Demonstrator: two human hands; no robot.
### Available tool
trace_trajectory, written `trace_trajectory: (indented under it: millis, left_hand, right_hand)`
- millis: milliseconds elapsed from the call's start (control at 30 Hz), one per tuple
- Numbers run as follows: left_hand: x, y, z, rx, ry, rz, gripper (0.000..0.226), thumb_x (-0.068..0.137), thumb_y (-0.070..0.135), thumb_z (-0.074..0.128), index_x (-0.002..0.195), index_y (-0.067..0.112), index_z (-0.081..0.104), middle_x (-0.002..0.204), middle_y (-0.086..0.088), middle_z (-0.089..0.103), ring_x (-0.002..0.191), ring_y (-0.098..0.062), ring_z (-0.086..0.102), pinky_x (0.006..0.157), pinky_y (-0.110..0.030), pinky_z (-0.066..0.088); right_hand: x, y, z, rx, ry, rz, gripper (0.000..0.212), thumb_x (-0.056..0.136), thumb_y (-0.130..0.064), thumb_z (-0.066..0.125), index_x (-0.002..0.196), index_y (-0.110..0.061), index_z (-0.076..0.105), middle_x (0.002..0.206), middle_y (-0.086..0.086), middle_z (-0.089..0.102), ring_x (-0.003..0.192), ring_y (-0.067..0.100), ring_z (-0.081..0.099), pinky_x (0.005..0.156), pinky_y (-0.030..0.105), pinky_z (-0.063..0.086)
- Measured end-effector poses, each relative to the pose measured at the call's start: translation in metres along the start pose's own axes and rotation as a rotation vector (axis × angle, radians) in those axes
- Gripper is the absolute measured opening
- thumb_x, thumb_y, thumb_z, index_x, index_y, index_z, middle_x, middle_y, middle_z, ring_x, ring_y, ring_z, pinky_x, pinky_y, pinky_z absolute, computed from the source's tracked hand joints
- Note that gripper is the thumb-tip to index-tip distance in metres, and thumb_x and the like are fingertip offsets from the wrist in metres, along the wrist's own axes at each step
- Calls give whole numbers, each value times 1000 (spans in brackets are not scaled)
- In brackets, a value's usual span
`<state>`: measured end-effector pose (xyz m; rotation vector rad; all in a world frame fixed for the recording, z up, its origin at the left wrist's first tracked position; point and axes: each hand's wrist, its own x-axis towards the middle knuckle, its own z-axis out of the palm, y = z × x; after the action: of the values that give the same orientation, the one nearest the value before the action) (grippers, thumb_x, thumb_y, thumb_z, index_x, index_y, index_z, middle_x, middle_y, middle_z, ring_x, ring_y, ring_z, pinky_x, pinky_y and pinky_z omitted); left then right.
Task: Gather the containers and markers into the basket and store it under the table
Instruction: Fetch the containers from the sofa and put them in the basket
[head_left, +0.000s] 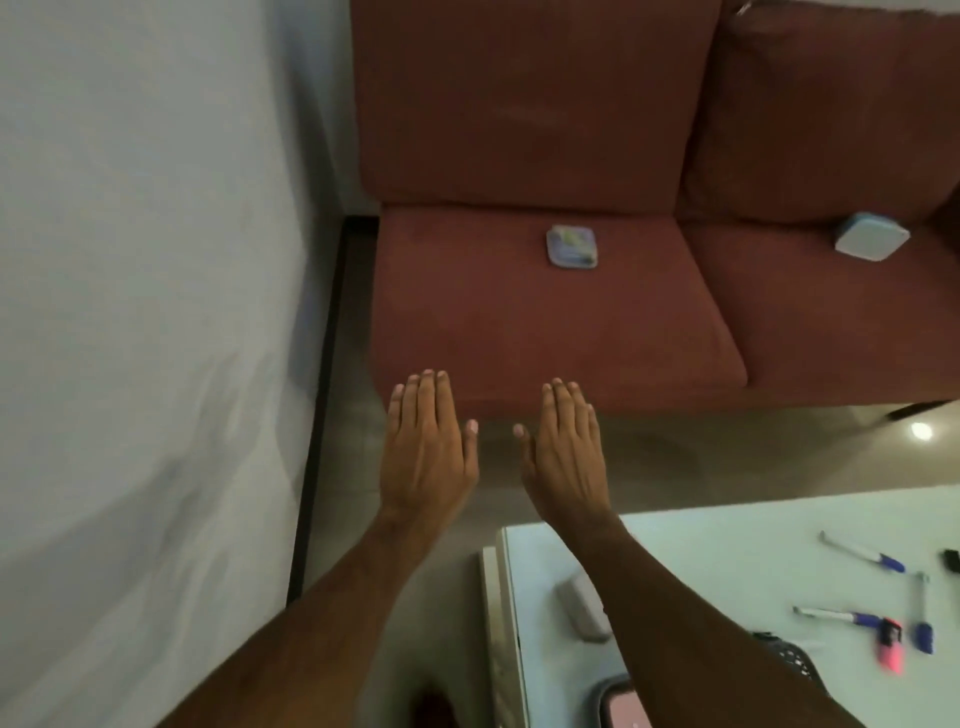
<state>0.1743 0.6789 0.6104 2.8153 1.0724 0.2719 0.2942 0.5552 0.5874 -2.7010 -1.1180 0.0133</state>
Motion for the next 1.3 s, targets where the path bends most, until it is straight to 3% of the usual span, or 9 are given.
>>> trace_trajectory:
  millis: [100,200,467,633,800,933,1033,1167,1300]
  left_hand:
    - [51,9,-20,-10,1,15,66,102,41,34,152,-2,35,153,-22,44,144,-35,40,124,-48,26]
    - [107,20,-34,-29,-24,23,66,101,40,37,152,-2,36,153,-22,45,143,-35,41,125,-48,25]
    - [264,52,-31,-67,-39,22,63,101,37,45,149,-2,39,150,-20,48,141,-32,44,124,-46,29]
    - [342,68,-4,-99,-63,50,61,100,36,44,148,-1,41,148,-19,50,139,-31,46,123,-46,31]
    - [408,86,45,-125,-130,85,60,100,36,45,147,-2,43,147,-19,52,138,-31,48,122,-45,32]
    - [450,101,103,-201,-203,105,58,101,35,45,148,0,43,147,-16,52,138,-28,48,122,-44,33]
    - [475,113,144,-332,-332,6,59,103,37,44,151,4,38,153,-13,46,143,-27,44,122,-43,32]
    - [509,132,188,-660,-522,-248,57,106,33,45,156,9,33,159,-10,39,146,-26,39,118,-38,34]
    - [538,148,223,-894,-617,-457,36,98,24,55,130,8,59,127,-9,65,118,-29,62,95,-36,48]
  right_hand:
    - [47,3,-32,3,17,32,63,110,-42,34,158,0,30,164,19,34,156,35,25,128,50,23]
    - [102,14,-54,7,21,84,64,109,-42,30,156,1,33,162,21,36,155,36,28,126,52,25]
    - [249,54,-68,39,-13,152,63,108,-39,40,154,3,35,161,23,38,154,37,30,126,54,27]
    - [317,76,-54,13,-32,220,69,106,-47,24,154,2,38,160,22,40,152,36,34,124,52,32]
    - [383,105,-20,31,-82,287,61,108,-40,40,153,2,39,157,22,43,150,37,38,122,52,35]
    - [432,130,20,137,-98,358,62,107,-41,35,149,4,40,152,23,45,143,37,42,119,48,39]
    - [468,145,49,333,-120,531,55,108,-34,45,150,2,36,154,20,40,142,33,37,117,40,33]
    - [510,165,92,484,-212,785,49,108,-33,48,137,6,47,141,28,50,130,42,48,108,44,38]
    - [527,179,126,517,-264,864,53,105,-35,52,140,4,46,140,28,53,129,46,51,109,50,42]
